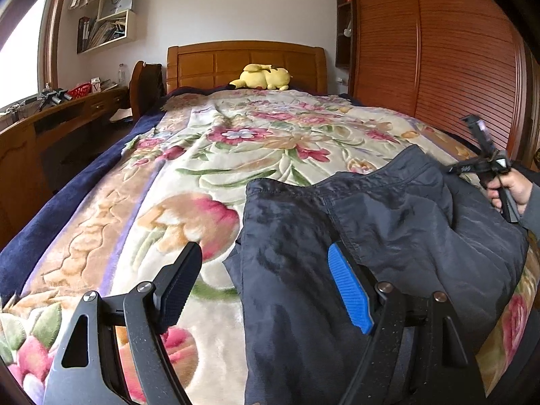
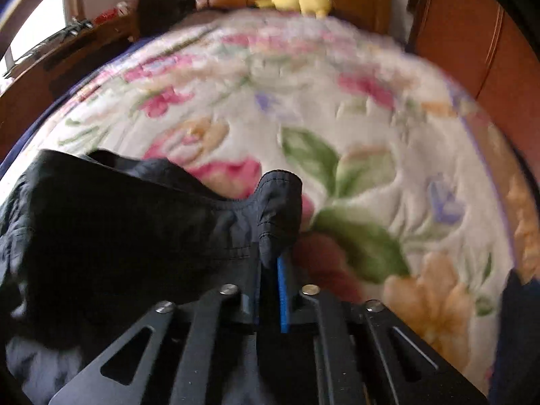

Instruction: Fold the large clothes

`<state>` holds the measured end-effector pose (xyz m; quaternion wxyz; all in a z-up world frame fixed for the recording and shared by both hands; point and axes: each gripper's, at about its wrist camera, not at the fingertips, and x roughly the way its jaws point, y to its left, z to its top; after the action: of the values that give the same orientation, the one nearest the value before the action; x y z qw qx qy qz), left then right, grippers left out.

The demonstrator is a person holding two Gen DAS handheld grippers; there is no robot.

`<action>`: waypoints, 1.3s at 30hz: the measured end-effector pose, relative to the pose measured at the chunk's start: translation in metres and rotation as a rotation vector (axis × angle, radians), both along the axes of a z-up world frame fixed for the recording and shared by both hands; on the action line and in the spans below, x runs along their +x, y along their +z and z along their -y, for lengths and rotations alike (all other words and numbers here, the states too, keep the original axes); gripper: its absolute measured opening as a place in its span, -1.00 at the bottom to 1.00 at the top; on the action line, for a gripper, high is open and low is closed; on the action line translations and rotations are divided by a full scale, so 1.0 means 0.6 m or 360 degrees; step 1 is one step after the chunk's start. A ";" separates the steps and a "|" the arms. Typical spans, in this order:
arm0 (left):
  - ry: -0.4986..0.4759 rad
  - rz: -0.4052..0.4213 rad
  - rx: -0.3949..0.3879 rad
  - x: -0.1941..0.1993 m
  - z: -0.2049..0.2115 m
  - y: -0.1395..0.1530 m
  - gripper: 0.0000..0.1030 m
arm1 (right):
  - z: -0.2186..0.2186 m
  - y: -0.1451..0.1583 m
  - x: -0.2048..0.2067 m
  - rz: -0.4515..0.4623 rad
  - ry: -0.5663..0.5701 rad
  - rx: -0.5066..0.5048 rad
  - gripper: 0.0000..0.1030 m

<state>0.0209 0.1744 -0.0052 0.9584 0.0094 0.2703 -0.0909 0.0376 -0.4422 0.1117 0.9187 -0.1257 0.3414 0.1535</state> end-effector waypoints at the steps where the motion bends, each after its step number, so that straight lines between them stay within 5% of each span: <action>1: 0.0001 0.0003 0.0000 -0.001 0.000 0.000 0.52 | 0.013 0.009 -0.015 0.0059 -0.0071 -0.0001 -0.90; 5: 0.0008 0.0011 0.0001 -0.003 0.002 0.002 0.52 | 0.067 0.013 0.000 0.0014 -0.0324 -0.0010 -0.90; 8: 0.0011 0.0019 0.0001 -0.005 0.003 0.003 0.52 | 0.056 -0.001 0.003 -0.0016 -0.0275 -0.0083 -0.87; 13: 0.0032 0.0037 0.0006 -0.009 0.000 0.006 0.52 | 0.024 0.024 -0.020 0.0120 -0.0199 -0.0058 0.13; 17: 0.0050 0.0053 -0.0014 -0.010 -0.011 0.009 0.52 | -0.041 0.033 -0.064 0.0110 0.0084 0.0034 0.13; 23: 0.0052 0.0068 -0.0017 -0.012 -0.016 0.012 0.52 | -0.158 -0.001 -0.101 0.0006 0.0396 -0.0058 0.13; 25: 0.0055 0.0070 -0.0020 -0.013 -0.018 0.012 0.52 | -0.190 -0.022 -0.090 -0.0034 0.0393 -0.0139 0.13; 34: 0.0048 0.0093 0.0001 -0.024 -0.013 0.016 0.52 | -0.210 -0.044 -0.040 -0.0064 0.0385 -0.0011 0.13; 39: 0.0046 0.0137 -0.0020 -0.050 -0.003 0.026 0.57 | -0.158 -0.028 -0.102 -0.0009 0.0370 0.0132 0.35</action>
<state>-0.0092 0.1764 0.0104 0.9704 0.0033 0.2284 -0.0782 -0.0238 -0.3473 0.0950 0.8981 -0.1259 0.3205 0.2734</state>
